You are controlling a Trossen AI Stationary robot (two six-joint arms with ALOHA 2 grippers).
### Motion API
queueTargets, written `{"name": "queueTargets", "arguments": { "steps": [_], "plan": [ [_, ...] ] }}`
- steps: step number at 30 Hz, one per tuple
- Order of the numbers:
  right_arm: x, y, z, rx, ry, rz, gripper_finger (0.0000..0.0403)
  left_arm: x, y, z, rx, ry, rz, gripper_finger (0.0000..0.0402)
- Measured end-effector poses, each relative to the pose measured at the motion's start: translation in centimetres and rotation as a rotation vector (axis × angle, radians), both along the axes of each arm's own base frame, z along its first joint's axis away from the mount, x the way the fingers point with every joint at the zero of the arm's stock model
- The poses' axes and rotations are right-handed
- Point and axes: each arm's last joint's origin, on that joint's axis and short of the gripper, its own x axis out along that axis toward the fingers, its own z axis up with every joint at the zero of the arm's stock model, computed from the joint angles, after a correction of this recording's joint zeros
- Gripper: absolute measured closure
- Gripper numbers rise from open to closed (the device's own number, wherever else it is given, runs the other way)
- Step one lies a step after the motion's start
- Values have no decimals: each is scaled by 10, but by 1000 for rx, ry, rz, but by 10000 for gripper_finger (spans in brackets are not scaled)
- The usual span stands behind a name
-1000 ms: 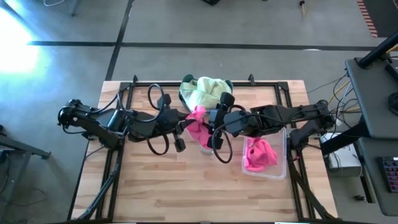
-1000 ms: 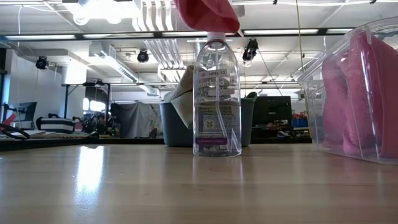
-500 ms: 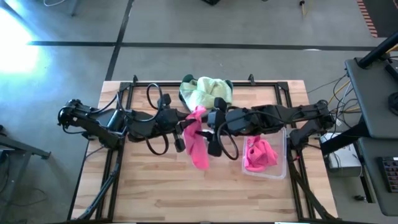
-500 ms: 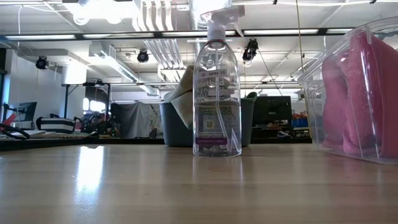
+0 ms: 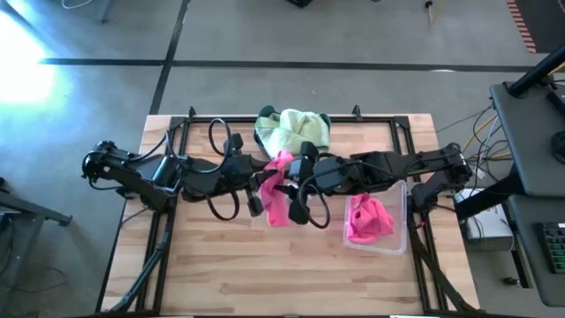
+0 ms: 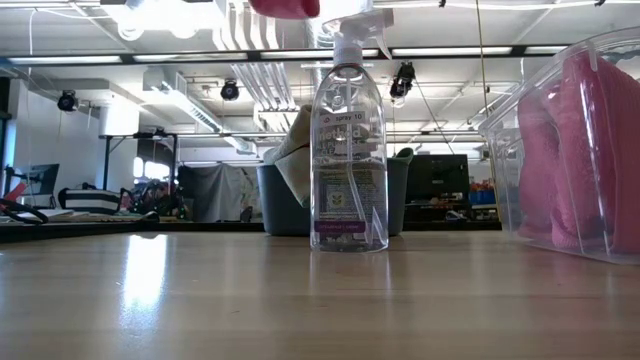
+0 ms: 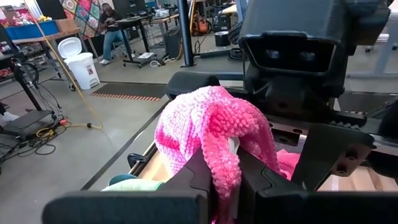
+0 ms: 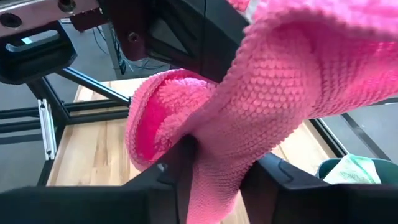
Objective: Sort microfiber towel by color & place in baskets
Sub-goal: Put the pink microfiber towel into the transparent bin
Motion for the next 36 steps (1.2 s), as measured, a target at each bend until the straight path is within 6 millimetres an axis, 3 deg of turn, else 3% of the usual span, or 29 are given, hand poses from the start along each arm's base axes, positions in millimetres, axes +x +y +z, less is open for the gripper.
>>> {"name": "queueTargets", "arguments": {
  "steps": [11, 26, 36],
  "plan": [
    [-3, -1, 5, 1, -21, 5, 387, 0, 0, 0, -1, -4, 1, 391],
    [-4, -1, 5, -23, -19, 12, 393, 0, 0, 0, -20, -8, 4, 389],
    [-5, -1, 5, -41, -8, 19, 393, -2, -1, 0, -39, 6, -62, 308]
  ]
}}
